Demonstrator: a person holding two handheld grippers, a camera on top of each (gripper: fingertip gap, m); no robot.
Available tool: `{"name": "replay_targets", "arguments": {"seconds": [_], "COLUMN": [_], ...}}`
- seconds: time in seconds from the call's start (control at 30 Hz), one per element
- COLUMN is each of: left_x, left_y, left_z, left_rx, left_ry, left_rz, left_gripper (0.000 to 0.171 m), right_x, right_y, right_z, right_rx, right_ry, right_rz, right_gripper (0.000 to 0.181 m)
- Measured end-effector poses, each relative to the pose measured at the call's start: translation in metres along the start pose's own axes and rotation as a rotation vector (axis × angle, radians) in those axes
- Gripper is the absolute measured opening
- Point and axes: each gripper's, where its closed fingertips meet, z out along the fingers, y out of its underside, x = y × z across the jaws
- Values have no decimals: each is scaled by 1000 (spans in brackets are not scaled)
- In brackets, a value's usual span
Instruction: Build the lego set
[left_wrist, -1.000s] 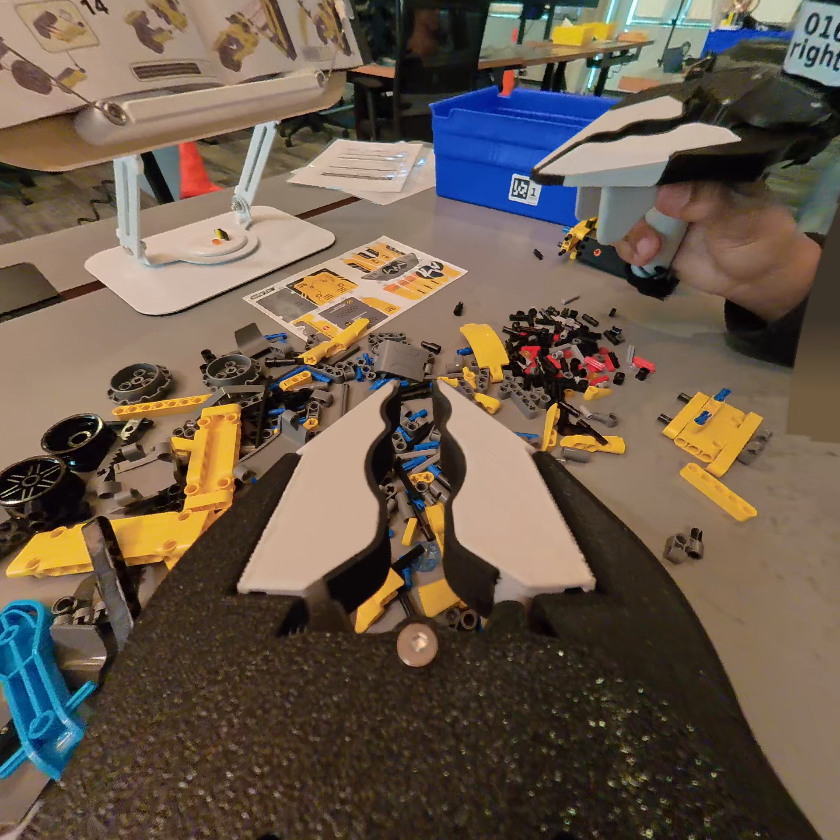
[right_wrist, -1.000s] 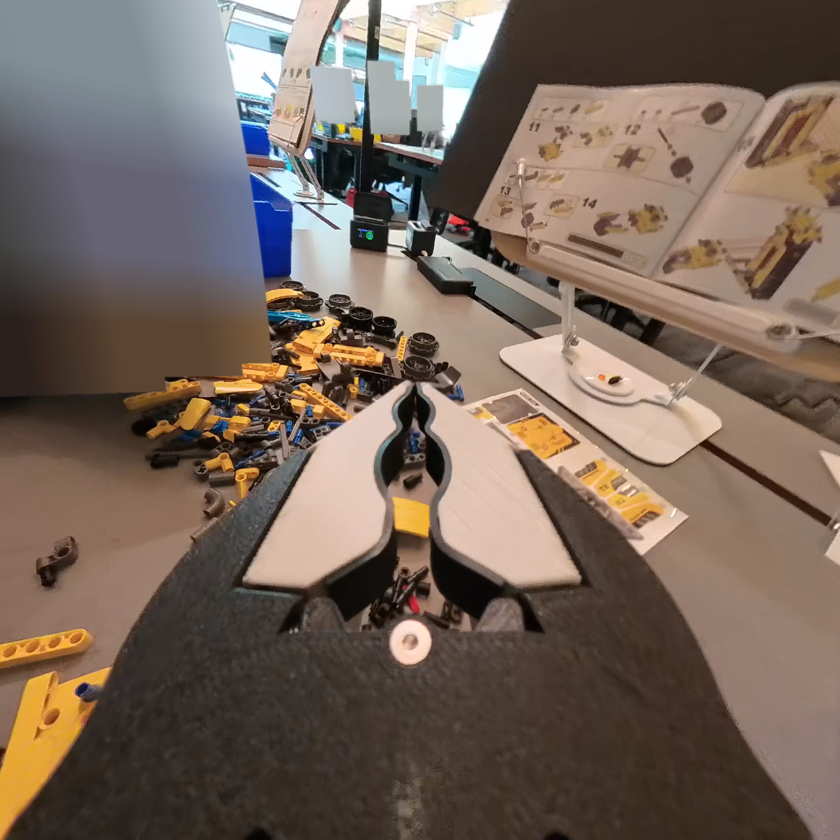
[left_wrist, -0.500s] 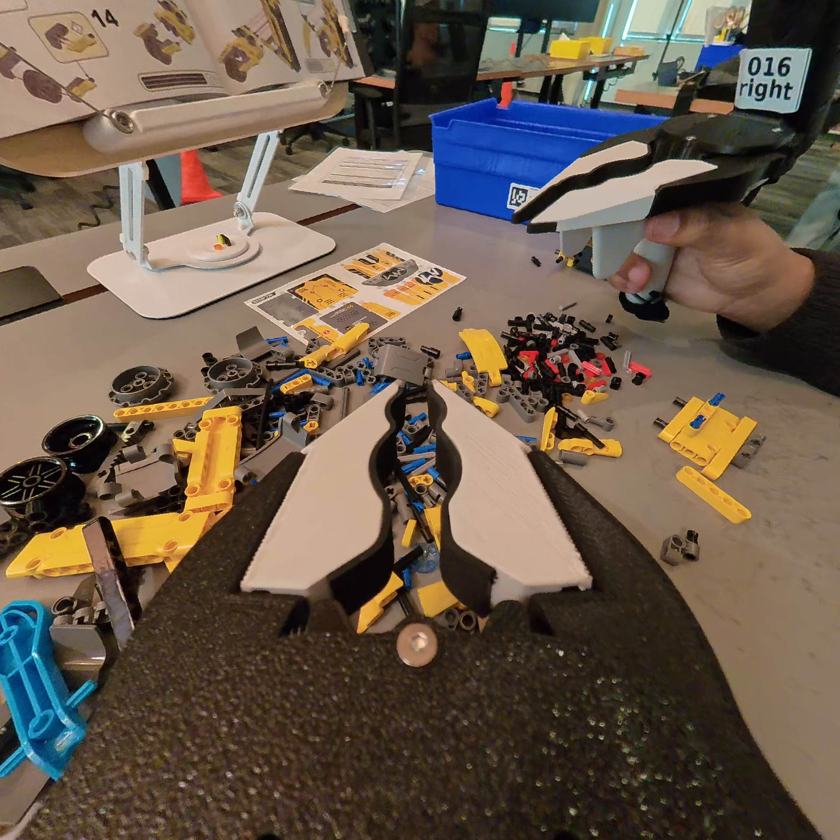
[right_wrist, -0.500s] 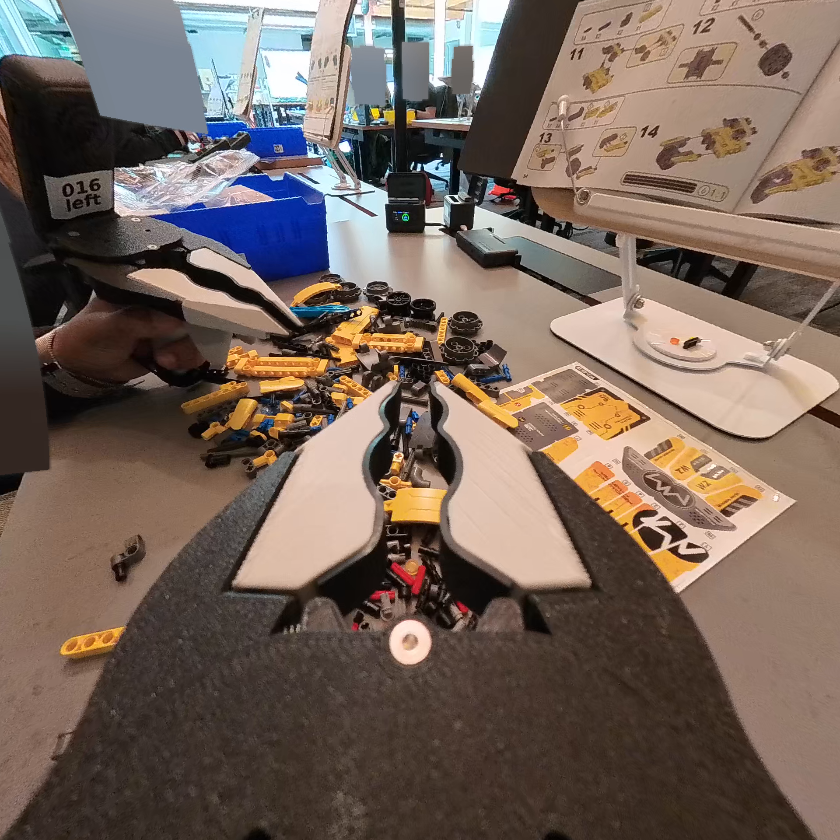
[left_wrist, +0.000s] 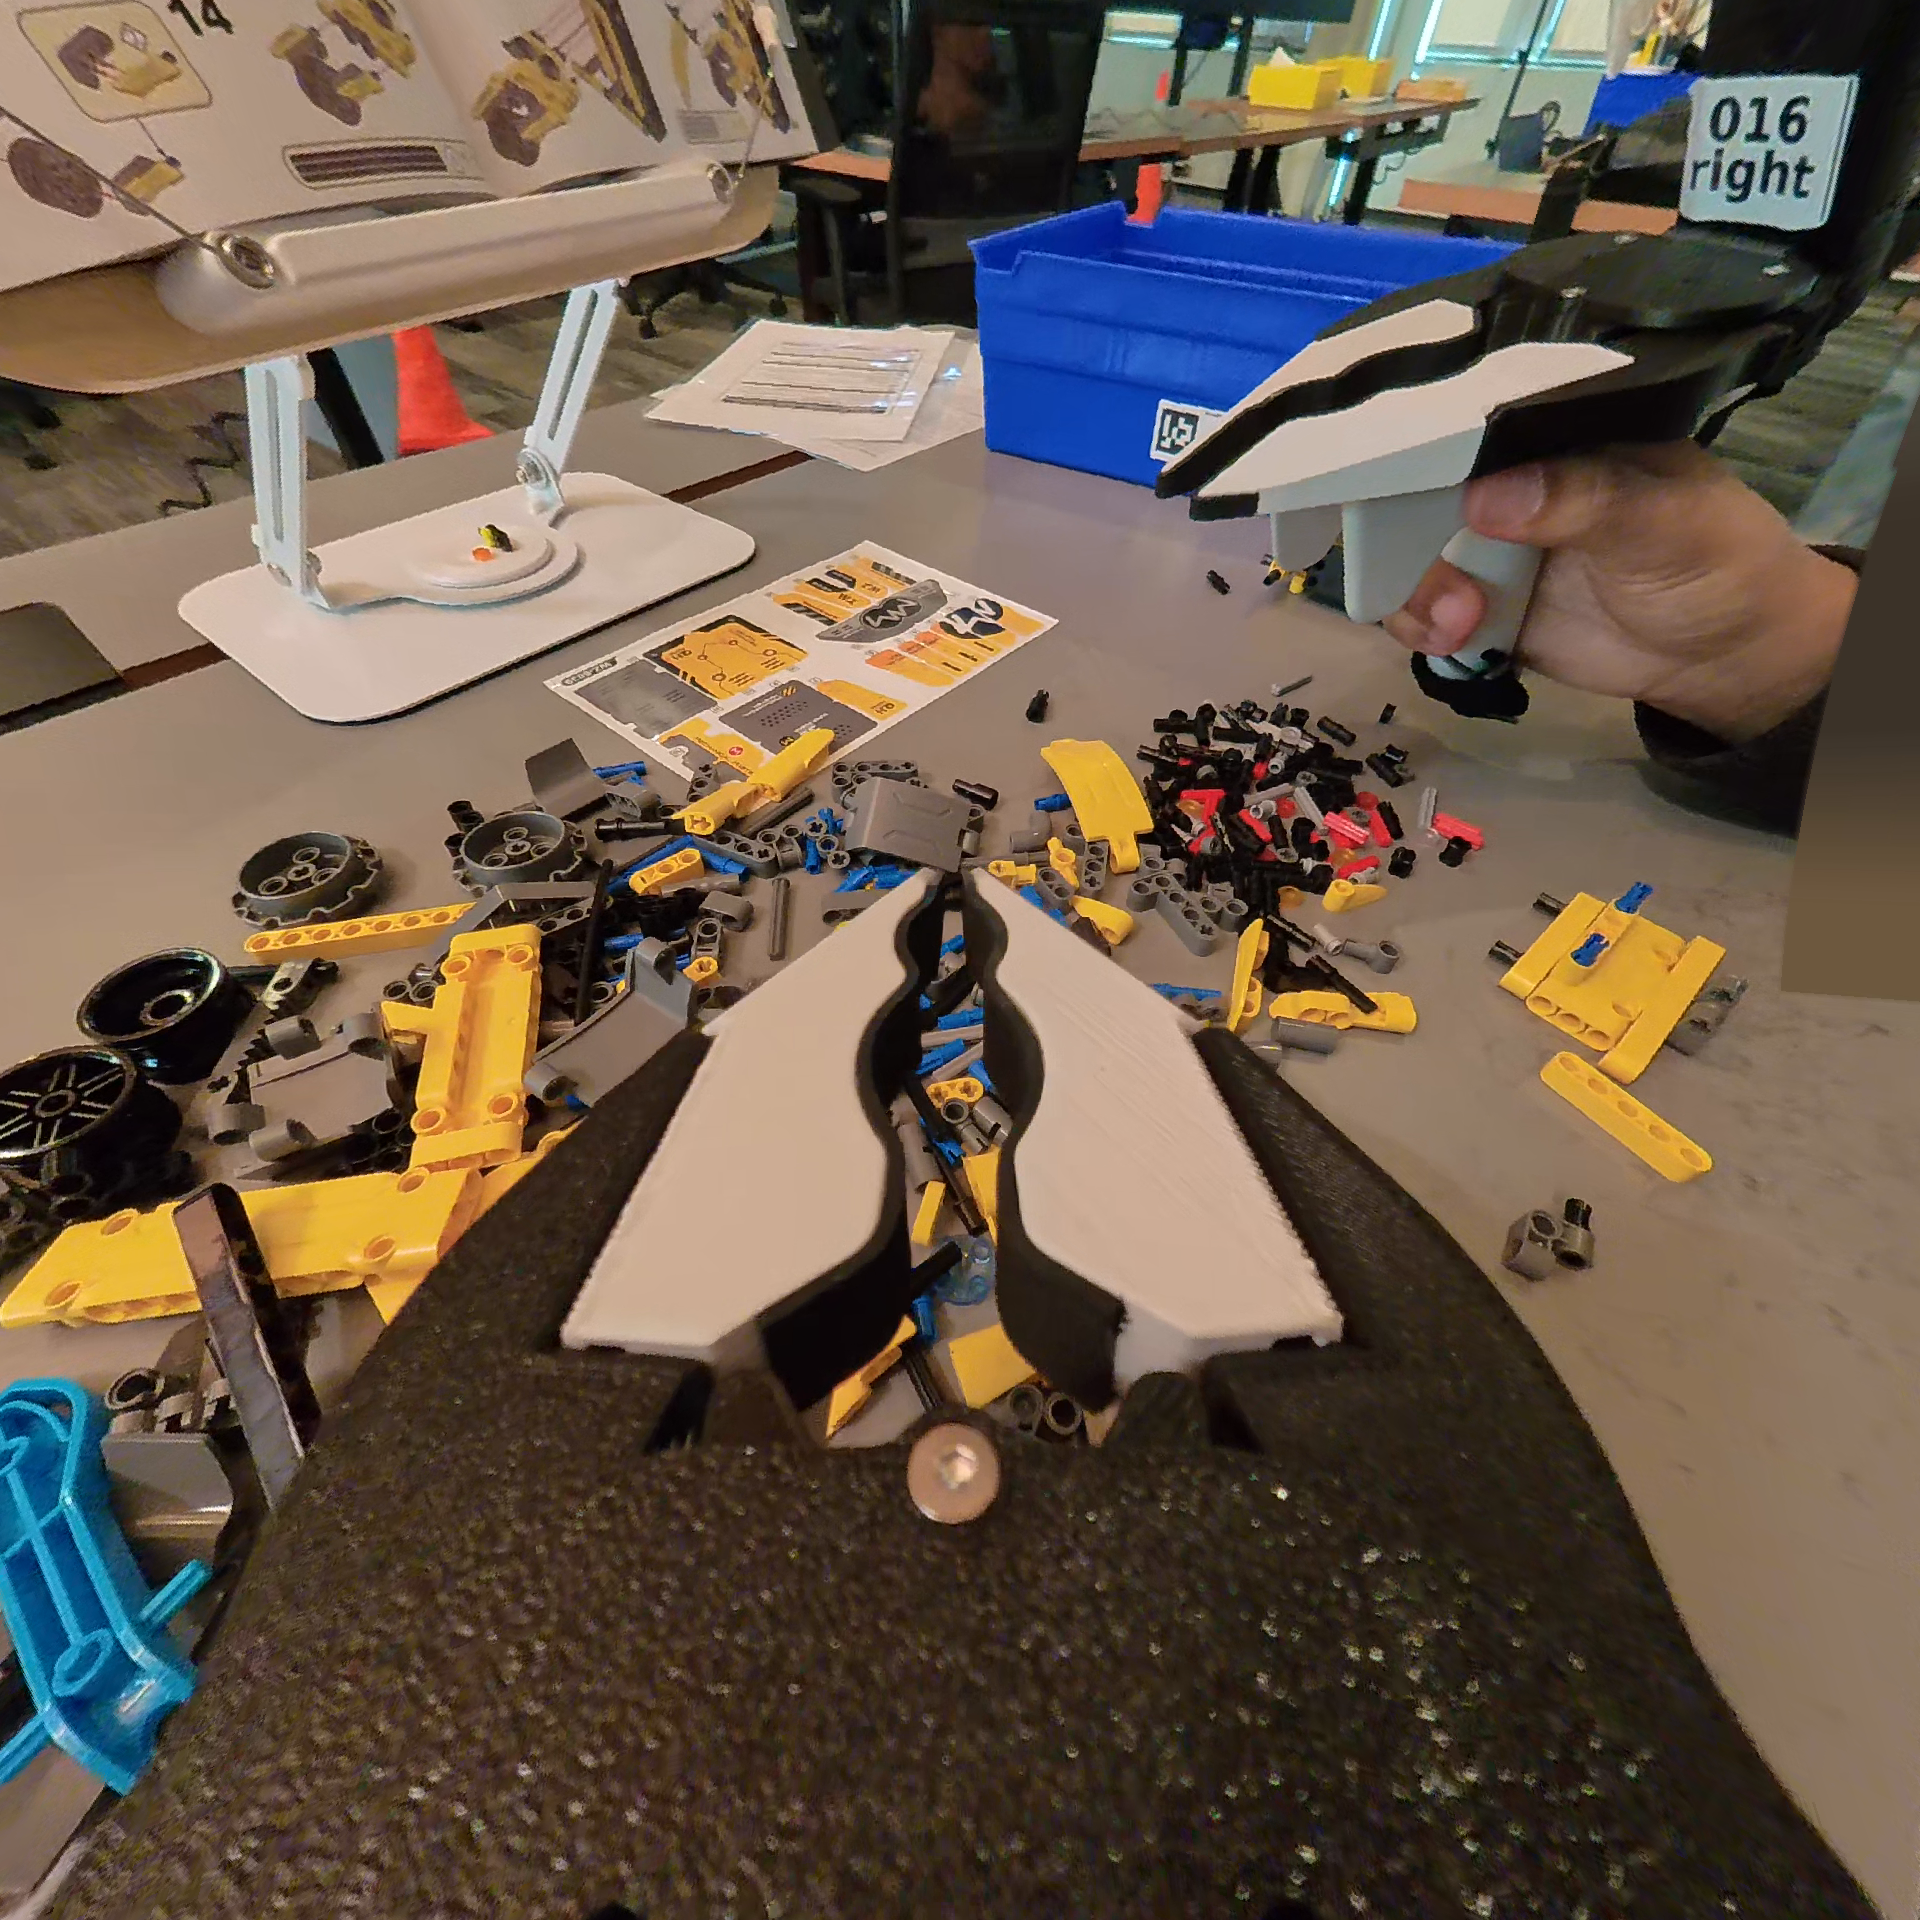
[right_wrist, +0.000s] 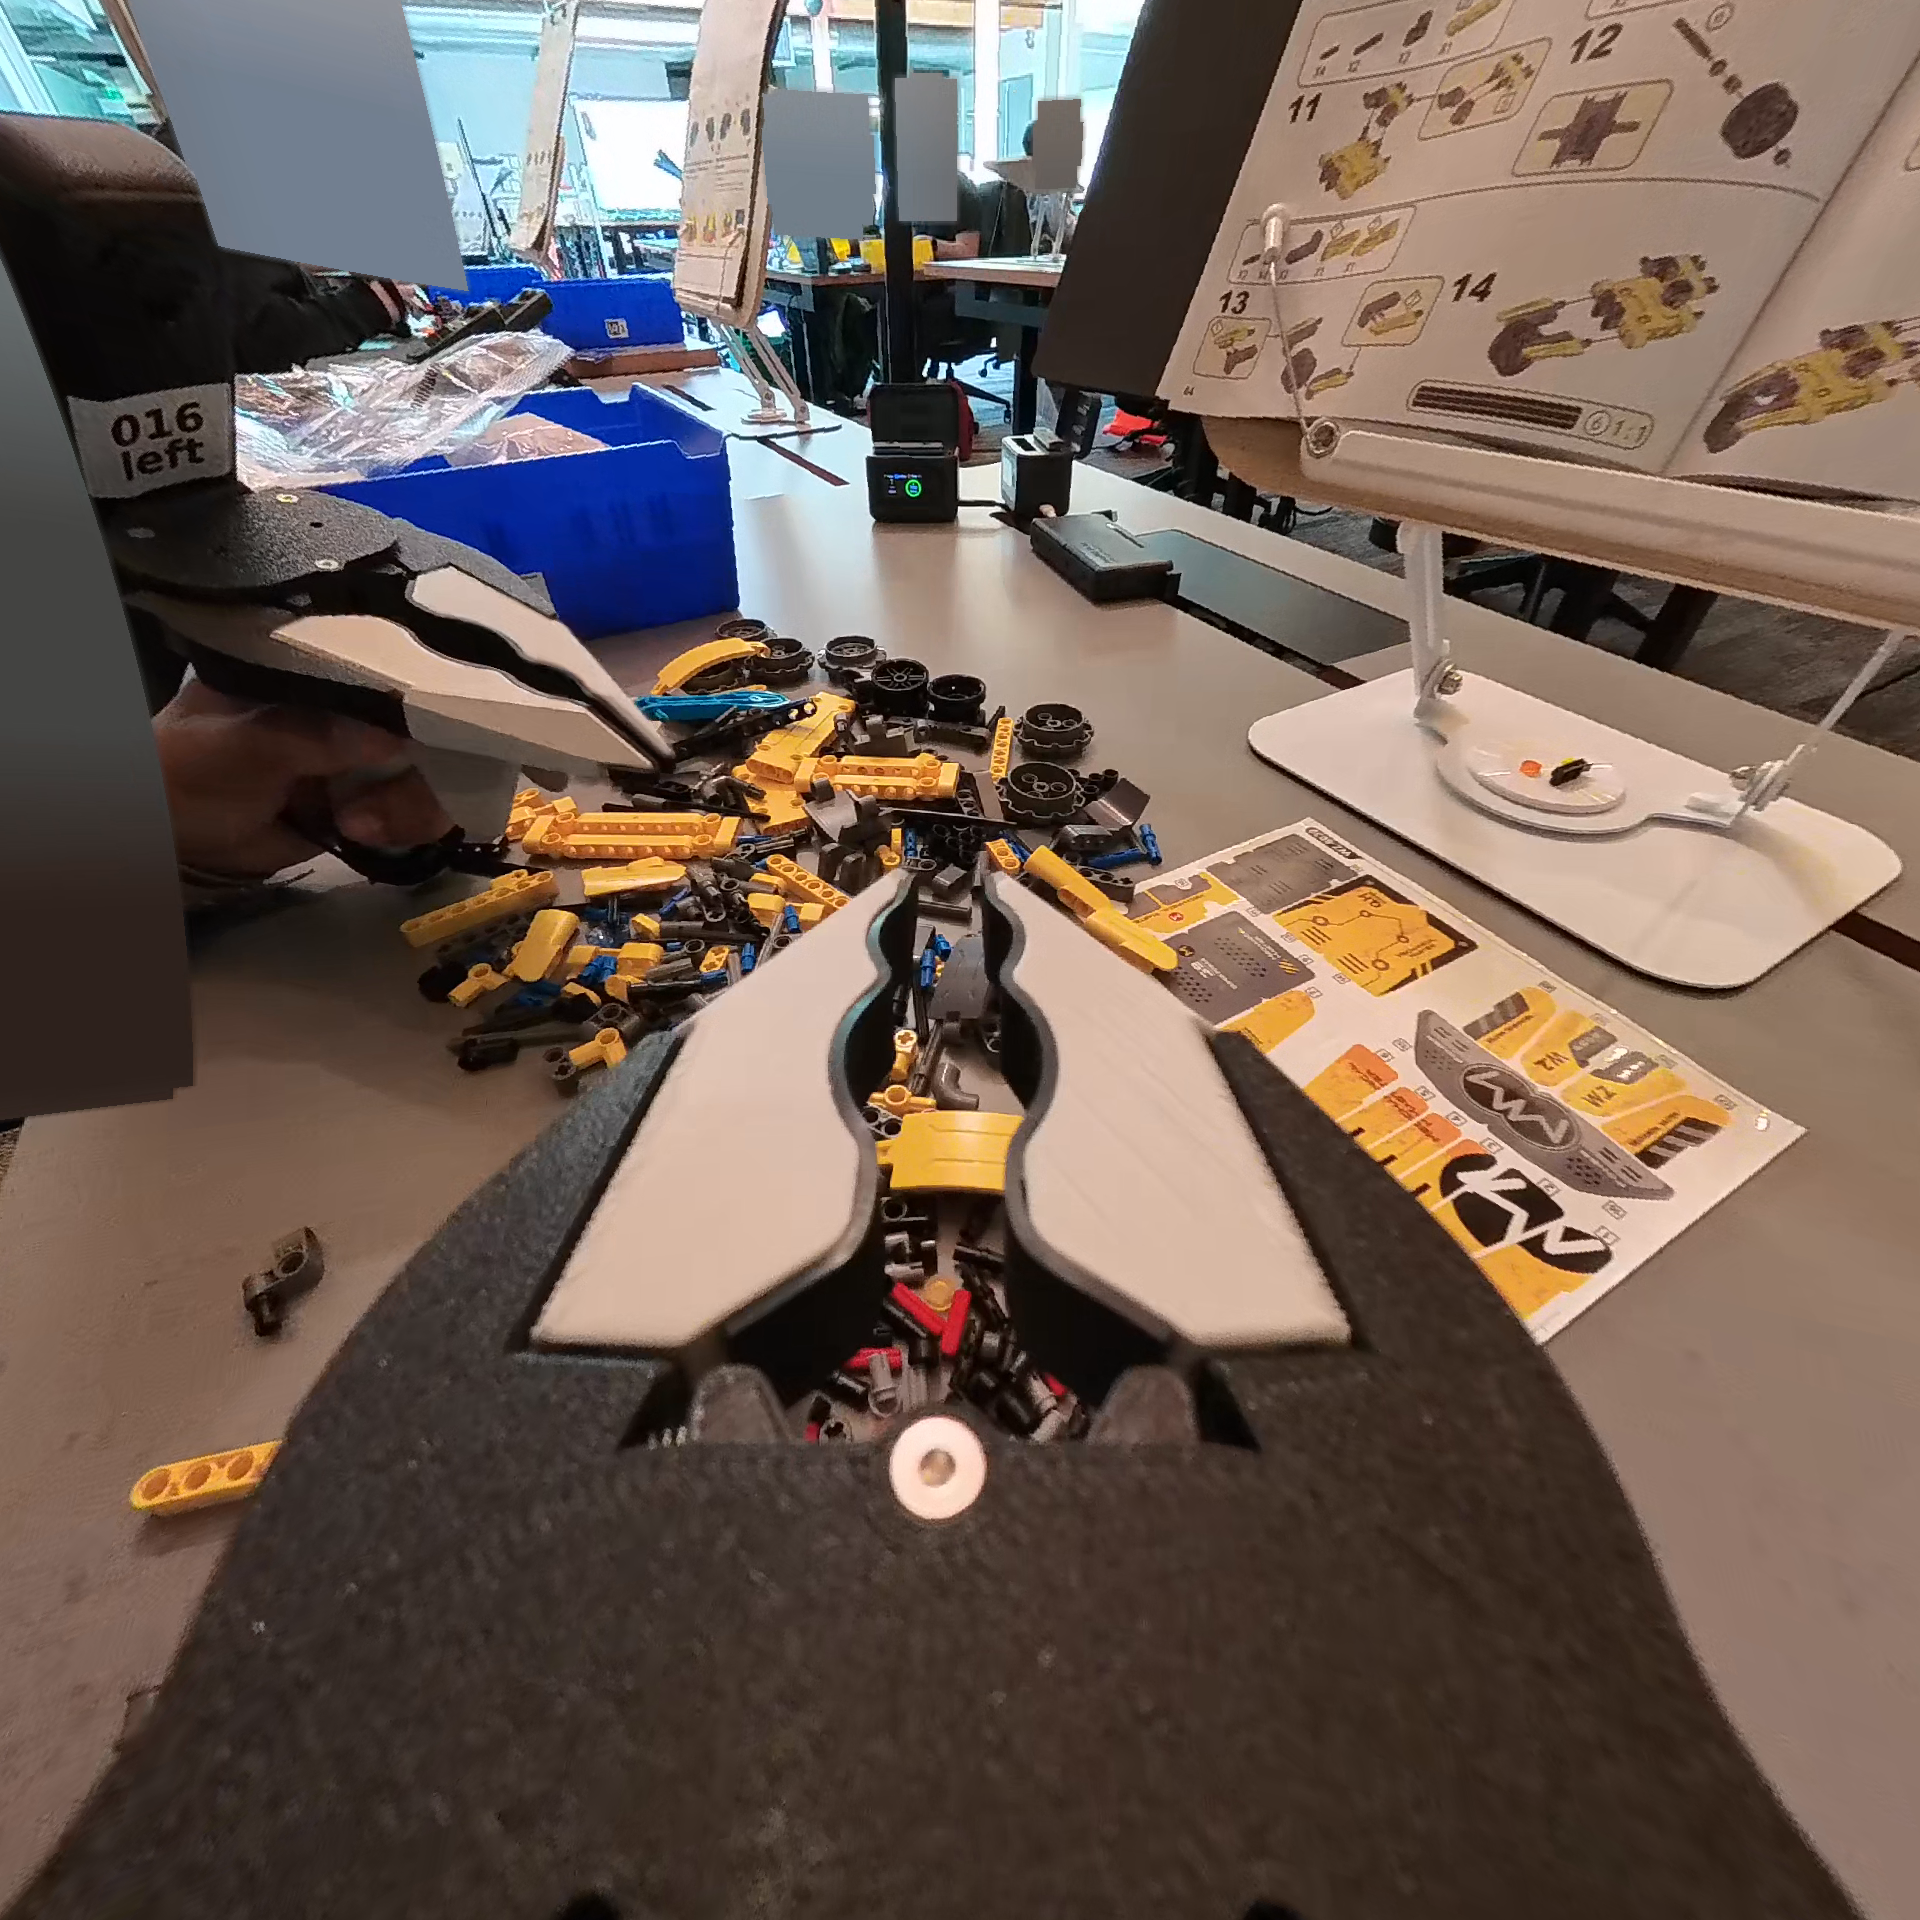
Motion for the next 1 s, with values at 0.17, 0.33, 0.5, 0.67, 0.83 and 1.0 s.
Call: {"name": "replay_targets", "arguments": {"seconds": [0.17, 0.33, 0.5, 0.67, 0.83, 1.0], "left_x": [1, 1, 1, 0, -1, -1], "left_y": [1, 1, 2, 2, 2, 3], "left_z": [1, 1, 1, 1, 1, 1], "left_rx": [-9, -8, -11, -11, -12, -15], "left_ry": [-6, -7, -7, -9, -12, -13], "left_rz": [19, 17, 20, 18, 16, 16], "left_gripper": [0, 0, 0, 0, 0, 0], "right_x": [-1, -3, -3, -4, -4, -5], "right_y": [2, 3, 6, 7, 8, 9], "right_z": [1, 2, 3, 3, 4, 4], "right_rx": [-9, -20, -32, -38, -45, -50], "right_ry": [-3, -10, -14, -15, -16, -16], "right_rz": [-6, -5, -1, -4, -7, -12], "right_gripper": [11, 11, 11, 12, 11, 11]}}
